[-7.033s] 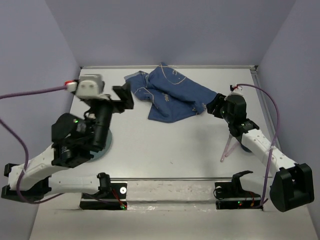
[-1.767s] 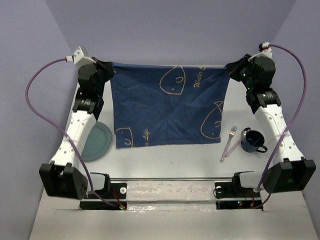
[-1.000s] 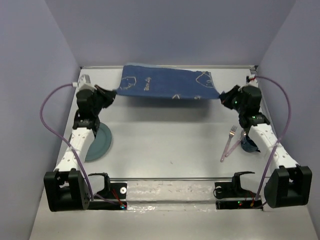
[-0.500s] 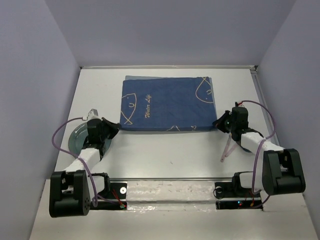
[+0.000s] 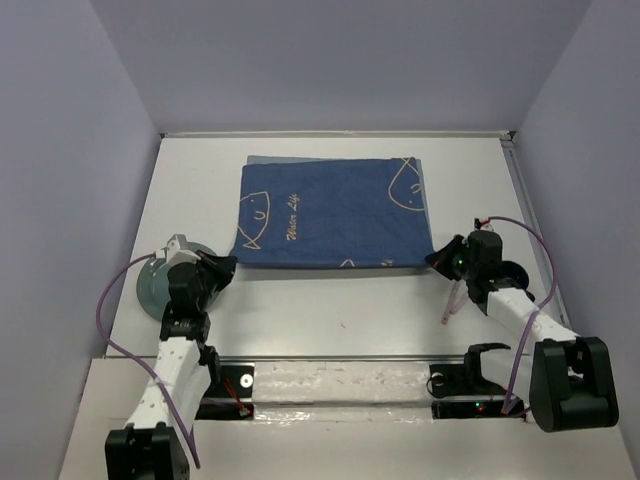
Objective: Set the dinner table for one person
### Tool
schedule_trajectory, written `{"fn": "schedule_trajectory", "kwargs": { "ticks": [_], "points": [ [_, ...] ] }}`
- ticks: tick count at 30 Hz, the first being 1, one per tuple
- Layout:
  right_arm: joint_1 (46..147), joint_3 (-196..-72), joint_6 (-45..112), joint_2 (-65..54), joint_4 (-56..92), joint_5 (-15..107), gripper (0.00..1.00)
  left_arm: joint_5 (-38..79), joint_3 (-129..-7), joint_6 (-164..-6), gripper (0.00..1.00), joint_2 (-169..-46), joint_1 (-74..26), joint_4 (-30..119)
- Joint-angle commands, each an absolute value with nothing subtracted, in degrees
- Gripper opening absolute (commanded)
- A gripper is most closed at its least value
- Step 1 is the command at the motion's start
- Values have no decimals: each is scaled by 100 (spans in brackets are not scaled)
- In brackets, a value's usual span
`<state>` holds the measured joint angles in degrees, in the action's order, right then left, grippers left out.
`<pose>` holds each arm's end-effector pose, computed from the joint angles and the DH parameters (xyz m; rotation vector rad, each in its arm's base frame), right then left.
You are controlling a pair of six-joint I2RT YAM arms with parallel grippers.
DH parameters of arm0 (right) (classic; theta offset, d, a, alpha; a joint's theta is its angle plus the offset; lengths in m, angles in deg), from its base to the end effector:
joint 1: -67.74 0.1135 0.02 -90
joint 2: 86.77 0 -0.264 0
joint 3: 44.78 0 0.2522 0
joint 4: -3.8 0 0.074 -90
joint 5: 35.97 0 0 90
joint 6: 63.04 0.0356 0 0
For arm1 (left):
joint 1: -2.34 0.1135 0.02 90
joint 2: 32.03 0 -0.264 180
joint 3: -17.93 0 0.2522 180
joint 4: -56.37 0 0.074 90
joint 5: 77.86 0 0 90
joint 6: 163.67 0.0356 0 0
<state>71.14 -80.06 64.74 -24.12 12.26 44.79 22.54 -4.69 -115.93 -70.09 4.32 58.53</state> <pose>0.2105 0.0182 0.1682 0.5750 2.1725 0.5737 0.1615 -0.0008 0.1841 -0.5713 1.7582 -0.6600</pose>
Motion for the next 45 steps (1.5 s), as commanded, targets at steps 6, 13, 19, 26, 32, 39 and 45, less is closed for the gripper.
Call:
{"fn": "schedule_trajectory", "kwargs": {
  "ticks": [6,13,19,26,32,39,45],
  "points": [
    [7064,-7647,6502,-3385,1711,4383,0,2094,-181,-11770,0,-6051,358,5281],
    [7064,-7550,6493,-3580,2045,4331,0,1856,-84,-11911,0,-5655,270,5061],
    [7064,-7533,6484,-3536,2125,4260,0,1865,-102,-11911,14,-5585,270,5034],
    [7064,-7620,6414,-3544,2177,4357,29,1733,-119,-12008,51,-5251,-12,4885],
    [7064,-7857,6274,-3693,2441,4278,56,1751,-575,-11938,72,-5242,-47,4771],
    [7064,-8156,6071,-4124,3020,4155,54,1636,-1954,-11341,72,-5522,-47,4516],
    [7117,-8297,6071,-4678,3531,4049,50,1917,-2982,-10699,72,-5997,-47,4446]
  ]
}}
